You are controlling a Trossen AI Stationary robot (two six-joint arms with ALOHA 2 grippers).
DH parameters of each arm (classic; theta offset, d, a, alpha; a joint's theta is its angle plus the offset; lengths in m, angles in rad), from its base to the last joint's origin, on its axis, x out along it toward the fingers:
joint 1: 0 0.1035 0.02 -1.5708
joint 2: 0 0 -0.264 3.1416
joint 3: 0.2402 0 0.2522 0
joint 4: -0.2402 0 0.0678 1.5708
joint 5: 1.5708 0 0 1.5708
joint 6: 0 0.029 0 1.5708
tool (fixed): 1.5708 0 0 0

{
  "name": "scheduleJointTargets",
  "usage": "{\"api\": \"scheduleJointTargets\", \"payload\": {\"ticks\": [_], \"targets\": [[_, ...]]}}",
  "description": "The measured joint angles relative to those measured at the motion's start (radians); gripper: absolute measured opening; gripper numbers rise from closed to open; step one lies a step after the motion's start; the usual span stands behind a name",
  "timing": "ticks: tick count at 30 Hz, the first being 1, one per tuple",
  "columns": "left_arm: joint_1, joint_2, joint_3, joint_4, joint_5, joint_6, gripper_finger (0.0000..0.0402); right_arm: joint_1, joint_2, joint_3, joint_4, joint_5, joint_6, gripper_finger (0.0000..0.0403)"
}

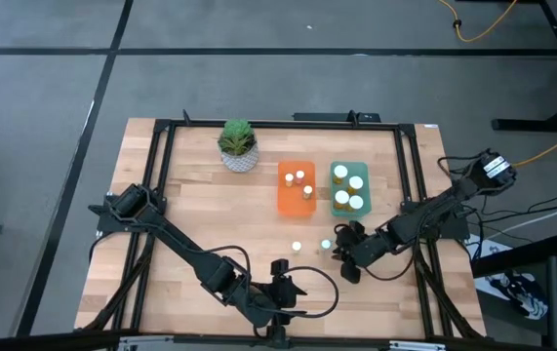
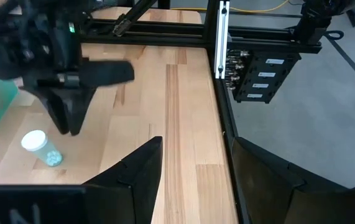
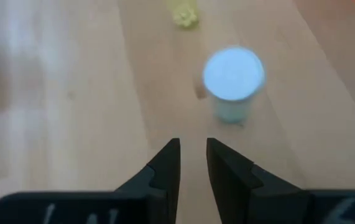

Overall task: Pick and place medicine bottles into bin by pill shape (circle, oval)
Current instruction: Put the small yellow bottle into the orange bin

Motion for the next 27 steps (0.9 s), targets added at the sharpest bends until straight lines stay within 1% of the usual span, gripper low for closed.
{"api": "scheduleJointTargets", "payload": {"ticks": [3,10,14,17,19,21,24,27], "targets": [[0.0,0.0,0.0,-0.002,0.0,0.0,0.0187,0.002,-0.049,0.039,-0.074,-0.036,0.022,0.008],[0.001,0.0,0.0,-0.004,0.0,0.0,0.0187,0.003,-0.206,0.172,-0.308,-0.038,0.012,0.008],[0.001,0.0,0.0,-0.009,0.0,0.0,0.0187,0.003,-0.288,0.256,-0.354,-0.069,-0.026,0.0081],[0.002,0.0,0.0,-0.012,0.0,0.0,0.0187,0.003,-0.332,0.306,-0.364,-0.092,-0.14,0.0081],[0.003,0.0,0.0,-0.012,0.0,0.0,0.0187,0.003,-0.352,0.333,-0.337,-0.092,-0.164,0.0081],[0.007,0.0,0.0,-0.012,0.0,0.0,0.0187,0.003,-0.369,0.345,-0.338,-0.109,-0.269,0.0081],[0.008,0.0,0.0,-0.01,-0.001,0.0,0.0187,0.002,-0.407,0.331,-0.317,-0.117,-0.431,0.0081],[0.008,0.0,0.0,-0.008,-0.002,0.0,0.0187,-0.012,-0.479,0.255,-0.251,-0.137,-0.51,0.0081]]}}
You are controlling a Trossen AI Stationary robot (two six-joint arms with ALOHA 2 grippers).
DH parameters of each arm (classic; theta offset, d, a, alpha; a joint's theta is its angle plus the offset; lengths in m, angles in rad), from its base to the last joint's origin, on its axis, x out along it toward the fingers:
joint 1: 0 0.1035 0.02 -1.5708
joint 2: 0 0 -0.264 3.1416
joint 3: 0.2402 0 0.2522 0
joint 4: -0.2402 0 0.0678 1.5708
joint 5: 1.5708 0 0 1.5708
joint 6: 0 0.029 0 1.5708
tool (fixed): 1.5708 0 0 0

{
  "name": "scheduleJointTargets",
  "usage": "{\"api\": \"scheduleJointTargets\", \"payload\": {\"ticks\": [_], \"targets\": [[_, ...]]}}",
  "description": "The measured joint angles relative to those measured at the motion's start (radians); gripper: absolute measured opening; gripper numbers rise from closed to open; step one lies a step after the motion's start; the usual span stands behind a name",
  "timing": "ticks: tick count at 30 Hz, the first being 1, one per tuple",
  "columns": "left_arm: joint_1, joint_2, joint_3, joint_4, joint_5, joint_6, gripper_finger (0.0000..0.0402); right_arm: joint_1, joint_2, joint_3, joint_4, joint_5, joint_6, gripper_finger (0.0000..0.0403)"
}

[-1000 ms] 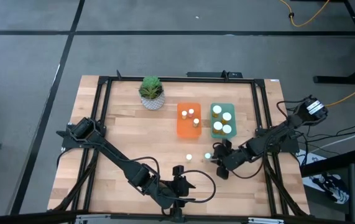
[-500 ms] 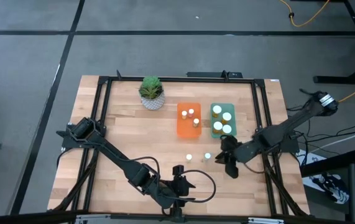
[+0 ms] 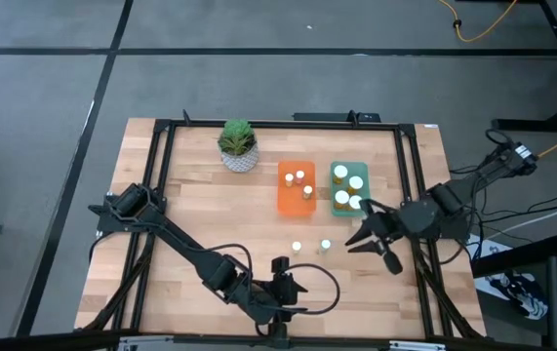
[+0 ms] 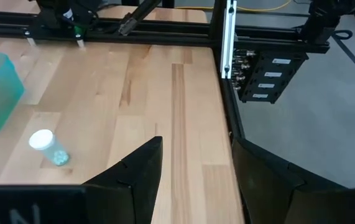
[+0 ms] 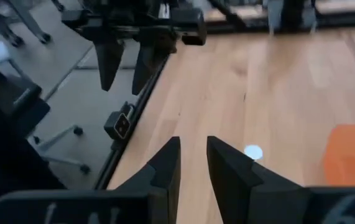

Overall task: Pick and place medicine bottles into bin by pill shape (circle, oval)
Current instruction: Put the small yellow bottle into the orange bin

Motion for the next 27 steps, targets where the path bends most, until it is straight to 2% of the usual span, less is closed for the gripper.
{"api": "scheduleJointTargets", "payload": {"ticks": [6,9,15,20,27], "targets": [[0.003,0.0,0.0,0.0,-0.015,0.0,0.0187,-0.087,-0.201,-0.278,0.331,-0.091,-0.051,0.0081],[0.014,0.0,0.0,0.0,-0.024,0.0,0.0187,-0.152,-0.283,-0.396,0.438,-0.116,-0.05,0.0081],[0.043,0.0,0.0,0.005,-0.026,-0.006,0.0187,-0.277,-0.44,-0.518,0.45,-0.037,-0.073,0.0081],[0.062,0.0,0.0,0.006,-0.026,-0.009,0.0187,-0.342,-0.573,-0.598,0.451,-0.063,-0.096,0.0081],[0.083,0.0,0.0,0.008,-0.026,-0.009,0.0187,-0.37,-0.729,-0.732,0.472,-0.059,-0.033,0.008]]}}
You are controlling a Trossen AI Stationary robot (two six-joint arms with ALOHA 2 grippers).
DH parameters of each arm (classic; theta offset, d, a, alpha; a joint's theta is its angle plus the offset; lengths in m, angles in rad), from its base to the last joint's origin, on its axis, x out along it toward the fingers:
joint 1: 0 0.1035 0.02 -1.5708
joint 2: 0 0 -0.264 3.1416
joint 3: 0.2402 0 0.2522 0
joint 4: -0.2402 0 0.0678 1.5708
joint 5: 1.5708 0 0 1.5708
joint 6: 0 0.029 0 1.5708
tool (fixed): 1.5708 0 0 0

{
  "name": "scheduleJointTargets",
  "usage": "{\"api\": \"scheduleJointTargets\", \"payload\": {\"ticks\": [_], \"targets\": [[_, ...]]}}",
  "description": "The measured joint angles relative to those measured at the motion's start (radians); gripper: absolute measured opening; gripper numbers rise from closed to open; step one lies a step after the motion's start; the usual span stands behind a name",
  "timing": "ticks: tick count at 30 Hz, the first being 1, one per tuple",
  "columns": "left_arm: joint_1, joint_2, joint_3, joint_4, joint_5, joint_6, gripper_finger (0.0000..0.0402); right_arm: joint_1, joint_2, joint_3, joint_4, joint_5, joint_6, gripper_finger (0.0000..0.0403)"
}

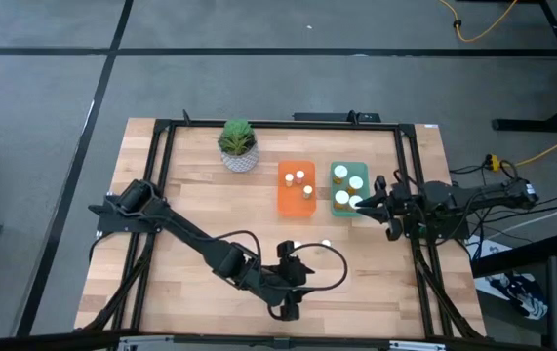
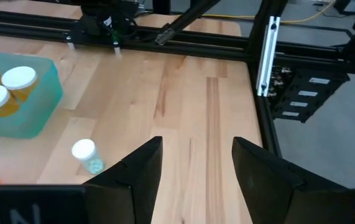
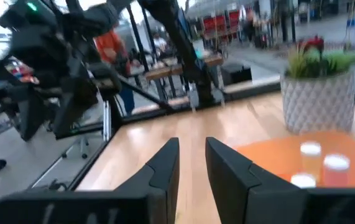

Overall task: Pick and place medicine bottles into bin by pill shape (circle, oval)
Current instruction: Put the small yellow bottle into the orange bin

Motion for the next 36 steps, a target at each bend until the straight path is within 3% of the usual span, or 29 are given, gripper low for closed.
{"api": "scheduleJointTargets", "payload": {"ticks": [4,16,22,29,36], "targets": [[0.01,0.0,0.0,0.0,0.0,0.0,0.0187,-0.004,-0.056,-0.001,-0.021,0.01,-0.089,0.008],[0.021,0.0,0.0,0.001,0.002,0.0,0.0187,-0.102,-0.143,-0.003,-0.207,0.047,-0.093,0.008],[0.041,0.0,0.0,0.004,0.001,0.0,0.0187,-0.169,-0.173,-0.068,-0.121,-0.045,-0.096,0.008],[0.056,0.0,0.0,0.013,0.001,-0.001,0.0187,-0.243,-0.176,-0.068,-0.123,-0.052,-0.22,0.008],[0.056,0.0,0.0,-0.051,0.007,-0.002,0.0187,-0.261,-0.176,-0.068,-0.123,-0.051,-0.205,0.008]]}}
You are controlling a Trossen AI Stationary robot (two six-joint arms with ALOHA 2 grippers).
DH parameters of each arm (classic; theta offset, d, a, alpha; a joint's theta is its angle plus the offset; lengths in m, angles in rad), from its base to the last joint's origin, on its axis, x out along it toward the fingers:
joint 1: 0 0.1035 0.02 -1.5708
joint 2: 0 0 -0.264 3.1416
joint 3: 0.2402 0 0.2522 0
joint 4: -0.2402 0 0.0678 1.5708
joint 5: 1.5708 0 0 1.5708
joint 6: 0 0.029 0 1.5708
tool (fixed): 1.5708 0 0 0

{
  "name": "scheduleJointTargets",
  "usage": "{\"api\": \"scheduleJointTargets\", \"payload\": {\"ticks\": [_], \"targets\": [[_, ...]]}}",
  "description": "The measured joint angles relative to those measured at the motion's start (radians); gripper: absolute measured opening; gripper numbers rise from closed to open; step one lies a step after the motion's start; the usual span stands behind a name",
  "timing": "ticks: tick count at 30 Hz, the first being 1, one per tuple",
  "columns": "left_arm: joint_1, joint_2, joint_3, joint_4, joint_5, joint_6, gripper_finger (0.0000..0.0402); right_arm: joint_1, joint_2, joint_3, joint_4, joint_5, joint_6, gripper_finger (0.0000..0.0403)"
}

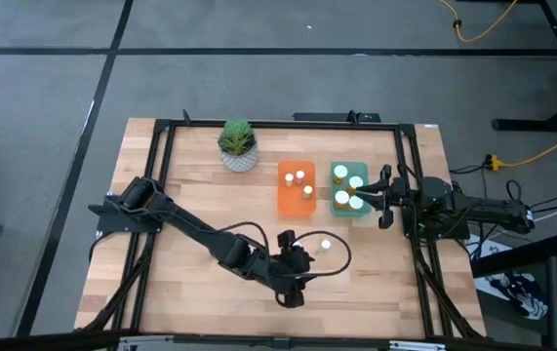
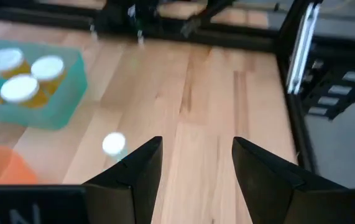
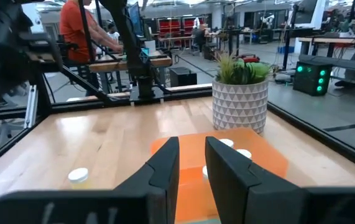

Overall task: Pick and place medicine bottles into bin by pill shape (circle, oval)
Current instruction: Put the small yellow bottle into the orange bin

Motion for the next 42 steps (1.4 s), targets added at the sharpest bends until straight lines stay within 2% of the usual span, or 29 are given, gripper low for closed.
{"api": "scheduleJointTargets", "payload": {"ticks": [5,8,12,18,25,34,37,42], "targets": [[0.017,0.0,0.0,-0.129,0.012,-0.157,0.0187,0.0,0.0,0.0,0.0,0.0,0.008,0.008],[0.053,0.0,0.0,-0.223,0.11,-0.247,0.0187,0.0,0.0,0.0,0.0,0.0,0.009,0.008],[0.11,0.0,0.0,-0.329,0.233,-0.27,0.0187,0.0,0.0,0.0,0.0,0.0,0.009,0.008],[0.174,0.0,0.0,-0.386,0.306,-0.11,0.0187,0.0,0.0,0.0,0.0,0.001,0.009,0.008],[0.181,0.006,0.001,-0.466,0.316,0.057,0.0187,0.0,0.0,0.0,0.0,0.001,0.009,0.008],[0.201,0.04,0.003,-0.496,0.333,0.117,0.0187,0.0,0.001,0.001,0.001,0.002,0.009,0.0081],[0.213,0.052,0.039,-0.549,0.344,0.119,0.0187,0.0,0.001,0.001,0.001,0.002,0.009,0.0081],[0.232,0.084,0.185,-0.645,0.342,0.189,0.0187,0.0,0.001,0.001,0.002,0.002,0.009,0.0081]]}}
